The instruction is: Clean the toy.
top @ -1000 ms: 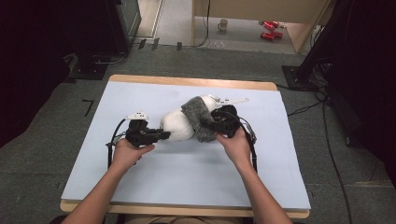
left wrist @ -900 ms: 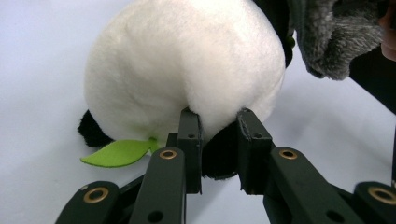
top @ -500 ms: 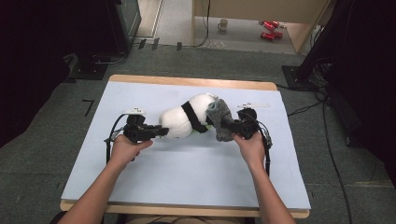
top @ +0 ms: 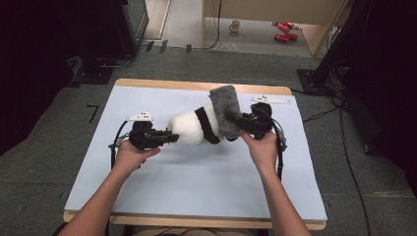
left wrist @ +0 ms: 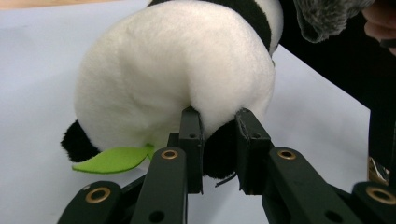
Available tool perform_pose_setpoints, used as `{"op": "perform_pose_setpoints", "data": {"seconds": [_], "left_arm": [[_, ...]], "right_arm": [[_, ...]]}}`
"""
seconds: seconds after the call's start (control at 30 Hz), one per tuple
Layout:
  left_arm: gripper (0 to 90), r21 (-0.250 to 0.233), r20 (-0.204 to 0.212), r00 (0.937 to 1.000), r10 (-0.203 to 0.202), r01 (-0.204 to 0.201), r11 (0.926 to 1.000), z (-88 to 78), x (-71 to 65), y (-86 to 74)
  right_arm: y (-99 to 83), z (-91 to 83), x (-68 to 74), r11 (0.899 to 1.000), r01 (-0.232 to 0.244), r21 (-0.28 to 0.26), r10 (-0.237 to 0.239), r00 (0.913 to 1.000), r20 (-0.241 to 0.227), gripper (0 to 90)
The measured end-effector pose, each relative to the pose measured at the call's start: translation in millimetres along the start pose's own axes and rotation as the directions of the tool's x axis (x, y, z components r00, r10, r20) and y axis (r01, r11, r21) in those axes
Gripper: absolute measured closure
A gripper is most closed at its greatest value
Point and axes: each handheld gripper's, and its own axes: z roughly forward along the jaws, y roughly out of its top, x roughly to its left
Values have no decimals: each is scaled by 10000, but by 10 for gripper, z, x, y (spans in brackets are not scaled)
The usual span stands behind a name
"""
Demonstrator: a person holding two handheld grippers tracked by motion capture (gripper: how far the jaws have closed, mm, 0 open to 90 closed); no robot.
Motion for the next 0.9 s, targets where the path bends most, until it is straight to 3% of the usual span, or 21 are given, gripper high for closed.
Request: {"op": "perform_pose_setpoints", "data": {"seconds": [0.07, 0.13, 0.23, 0.47, 0.57, 0.63, 0.77, 0.9], "left_arm": [[758, -19, 70, 10000, -11, 11, 10000, 32, -32, -14], [757, -17, 66, 10000, 6, -5, 10000, 64, -59, -31], [752, 202, -105, 9999, 88, -86, 9998, 118, -82, -59], [693, 238, -7, 9999, 120, -120, 9996, 314, -109, -120], [633, -64, 139, 9998, 140, -139, 9999, 319, -110, -138], [587, -252, 280, 9996, 100, -93, 9996, 301, -98, -137], [506, -155, 238, 9992, 315, -312, 9994, 264, -100, -141], [479, -235, -105, 9993, 356, -359, 9991, 174, -32, -143]], "right_arm": [[15, 115, 147, 9983, 511, 278, -509, 9986, -108, 766], [-6, 263, 253, 9910, 1117, 738, -1132, 9934, 162, 766], [-66, 409, 219, 9797, 1483, 1353, -1596, 9842, 769, 767], [-174, 413, -39, 9834, 904, 1570, -1065, 9895, 973, 769], [-211, 383, -130, 9884, 476, 1441, -594, 9951, 786, 768], [-211, 367, -140, 9886, 448, 1434, -573, 9948, 846, 768], [-215, 354, -163, 9876, 618, 1442, -777, 9912, 1072, 768], [-214, 281, -240, 9879, 512, 1463, -721, 9873, 1415, 767]]}}
